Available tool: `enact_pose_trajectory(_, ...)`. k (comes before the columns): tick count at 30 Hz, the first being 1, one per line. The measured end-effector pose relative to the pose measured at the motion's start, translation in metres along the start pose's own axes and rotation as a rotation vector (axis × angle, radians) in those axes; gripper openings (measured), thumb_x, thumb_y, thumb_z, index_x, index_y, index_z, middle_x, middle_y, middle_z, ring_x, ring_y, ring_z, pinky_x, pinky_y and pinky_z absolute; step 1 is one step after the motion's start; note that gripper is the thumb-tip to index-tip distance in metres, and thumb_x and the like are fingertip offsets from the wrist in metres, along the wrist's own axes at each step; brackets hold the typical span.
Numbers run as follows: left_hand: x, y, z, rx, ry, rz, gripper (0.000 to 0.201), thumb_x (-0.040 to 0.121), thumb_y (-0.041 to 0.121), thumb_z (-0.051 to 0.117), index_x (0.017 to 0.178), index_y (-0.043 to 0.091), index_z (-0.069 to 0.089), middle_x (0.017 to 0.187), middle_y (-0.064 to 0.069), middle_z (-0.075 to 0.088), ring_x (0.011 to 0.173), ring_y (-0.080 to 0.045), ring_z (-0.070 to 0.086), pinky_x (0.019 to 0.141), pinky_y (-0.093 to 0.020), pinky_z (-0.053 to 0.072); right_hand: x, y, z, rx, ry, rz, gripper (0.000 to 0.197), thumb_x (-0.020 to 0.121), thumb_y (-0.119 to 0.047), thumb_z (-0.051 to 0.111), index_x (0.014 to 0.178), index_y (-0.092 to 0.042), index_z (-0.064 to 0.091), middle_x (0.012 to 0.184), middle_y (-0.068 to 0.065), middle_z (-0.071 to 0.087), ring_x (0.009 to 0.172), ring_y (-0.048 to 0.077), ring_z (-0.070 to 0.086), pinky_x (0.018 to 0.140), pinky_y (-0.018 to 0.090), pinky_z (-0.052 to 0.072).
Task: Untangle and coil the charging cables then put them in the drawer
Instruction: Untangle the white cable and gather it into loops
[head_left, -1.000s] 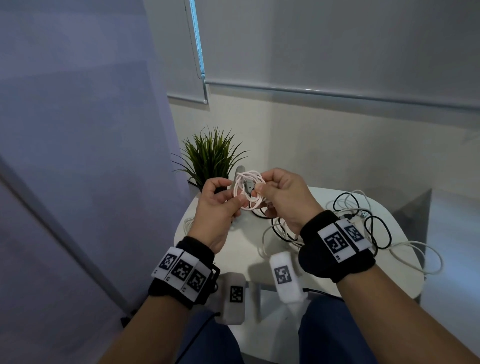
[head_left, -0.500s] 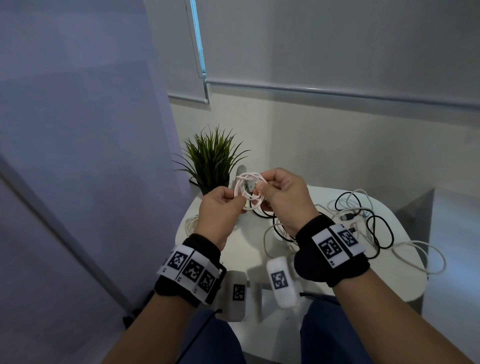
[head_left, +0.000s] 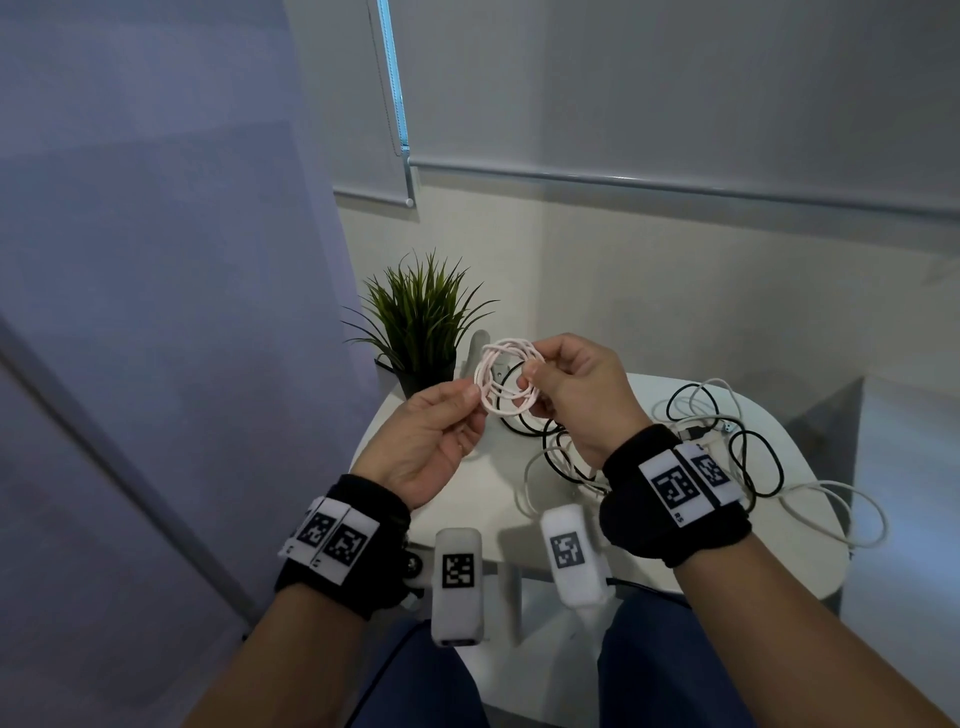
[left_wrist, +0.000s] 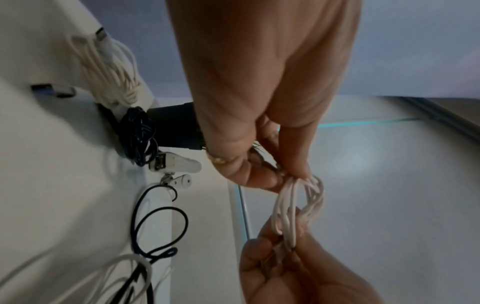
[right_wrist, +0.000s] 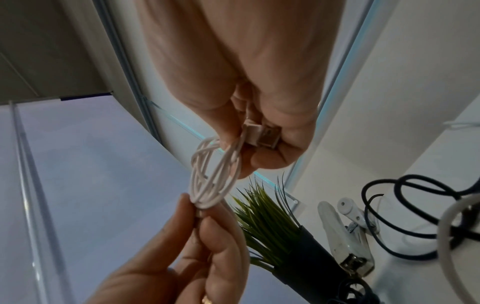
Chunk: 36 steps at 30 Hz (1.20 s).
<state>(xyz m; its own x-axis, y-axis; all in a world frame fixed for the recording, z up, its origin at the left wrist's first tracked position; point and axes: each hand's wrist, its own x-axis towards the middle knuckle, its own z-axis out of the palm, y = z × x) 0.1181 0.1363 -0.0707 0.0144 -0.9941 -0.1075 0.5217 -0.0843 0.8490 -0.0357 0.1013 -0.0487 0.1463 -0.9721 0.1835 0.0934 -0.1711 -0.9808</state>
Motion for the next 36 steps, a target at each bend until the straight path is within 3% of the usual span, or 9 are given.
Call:
enact_pose_trajectory(3, 0.0, 0.001, -0.001, 0.001, -0.035, 0.012, 0.035, 0.078, 0.007, 0.059, 0.11, -0.004, 0.06, 0.088, -0.006, 0.065, 0.065, -0.005, 0.059, 0.062, -0.012, 0.051, 0.0, -0.002, 0.0, 0.021, -0.004, 0.019, 0.024, 0.09, 0.002, 0.055, 0.076, -0.016, 0.064, 0.061, 0.001, 0.062, 0.051, 0.013, 0.054, 0.052, 0.026, 0.045)
enact_pose_trajectory(6, -0.002, 0.004, 0.002, 0.058, -0.043, 0.052, 0.023, 0.085, 0.0, 0.054, 0.106, -0.002, 0.063, 0.076, -0.004, 0.068, 0.061, -0.005, 0.059, 0.059, -0.013, 0.051, 0.001, -0.002, -0.001, 0.047, 0.004, 0.043, 0.023, 0.092, 0.001, 0.053, 0.078, -0.015, 0.063, 0.059, -0.001, 0.06, 0.05, 0.012, 0.055, 0.052, 0.025, 0.046)
enact_pose_trajectory(11, -0.005, 0.006, 0.004, 0.529, 0.075, 0.173, 0.016, 0.089, -0.005, 0.056, 0.089, 0.008, 0.066, 0.07, -0.003, 0.067, 0.062, -0.009, 0.06, 0.063, -0.018, 0.051, 0.003, 0.002, -0.001, 0.026, 0.047, 0.056, 0.025, 0.092, 0.002, 0.052, 0.077, -0.016, 0.063, 0.051, -0.009, 0.059, 0.046, 0.007, 0.055, 0.054, 0.026, 0.047)
enact_pose_trajectory(17, -0.002, 0.0, 0.008, 0.867, 0.154, 0.252, 0.003, 0.079, 0.019, 0.059, 0.075, 0.021, 0.059, 0.065, -0.003, 0.063, 0.062, -0.016, 0.055, 0.064, -0.036, 0.047, 0.001, 0.0, 0.002, 0.022, -0.018, 0.028, 0.023, 0.091, 0.002, 0.054, 0.08, -0.014, 0.065, 0.056, -0.008, 0.063, 0.05, 0.009, 0.059, 0.053, 0.028, 0.052)
enact_pose_trajectory(20, -0.001, -0.002, 0.004, 0.944, 0.248, 0.282, 0.006, 0.066, 0.027, 0.057, 0.066, 0.025, 0.052, 0.067, -0.01, 0.065, 0.066, -0.027, 0.06, 0.066, -0.045, 0.051, -0.002, -0.002, 0.0, 0.031, -0.114, 0.061, 0.012, 0.088, 0.003, 0.06, 0.085, -0.007, 0.066, 0.071, 0.009, 0.066, 0.06, 0.02, 0.062, 0.065, 0.04, 0.056)
enact_pose_trajectory(22, -0.001, -0.003, 0.003, 1.018, 0.304, 0.331, 0.012, 0.068, 0.023, 0.06, 0.063, 0.021, 0.049, 0.062, -0.008, 0.061, 0.062, -0.027, 0.057, 0.058, -0.039, 0.047, -0.003, -0.001, 0.001, 0.017, -0.142, 0.097, 0.008, 0.086, 0.004, 0.062, 0.088, -0.002, 0.066, 0.076, 0.017, 0.064, 0.065, 0.025, 0.059, 0.07, 0.043, 0.055)
enact_pose_trajectory(26, -0.004, -0.005, -0.002, 1.178, 0.366, 0.381, 0.015, 0.074, 0.013, 0.06, 0.065, 0.015, 0.047, 0.056, 0.002, 0.048, 0.056, -0.019, 0.044, 0.053, -0.033, 0.037, -0.001, 0.006, 0.005, -0.111, -0.128, 0.128, 0.01, 0.083, 0.003, 0.065, 0.081, -0.007, 0.067, 0.069, 0.013, 0.064, 0.058, 0.02, 0.052, 0.059, 0.031, 0.046)
enact_pose_trajectory(31, -0.008, 0.004, -0.003, 0.724, 0.267, 0.146, 0.004, 0.083, 0.01, 0.059, 0.079, 0.011, 0.062, 0.064, -0.006, 0.063, 0.058, -0.016, 0.054, 0.053, -0.026, 0.044, 0.003, 0.012, 0.005, -0.104, -0.066, 0.152, 0.016, 0.081, 0.004, 0.065, 0.073, -0.01, 0.066, 0.064, 0.01, 0.065, 0.052, 0.02, 0.052, 0.054, 0.03, 0.048)
enact_pose_trajectory(36, -0.01, 0.014, -0.008, 0.581, 0.147, 0.097, 0.006, 0.087, 0.001, 0.061, 0.081, 0.003, 0.062, 0.057, -0.004, 0.062, 0.047, -0.007, 0.054, 0.046, -0.014, 0.045, 0.003, 0.009, 0.005, -0.063, -0.077, 0.171, 0.014, 0.084, 0.004, 0.062, 0.076, -0.007, 0.065, 0.067, 0.011, 0.066, 0.057, 0.023, 0.052, 0.05, 0.027, 0.049)
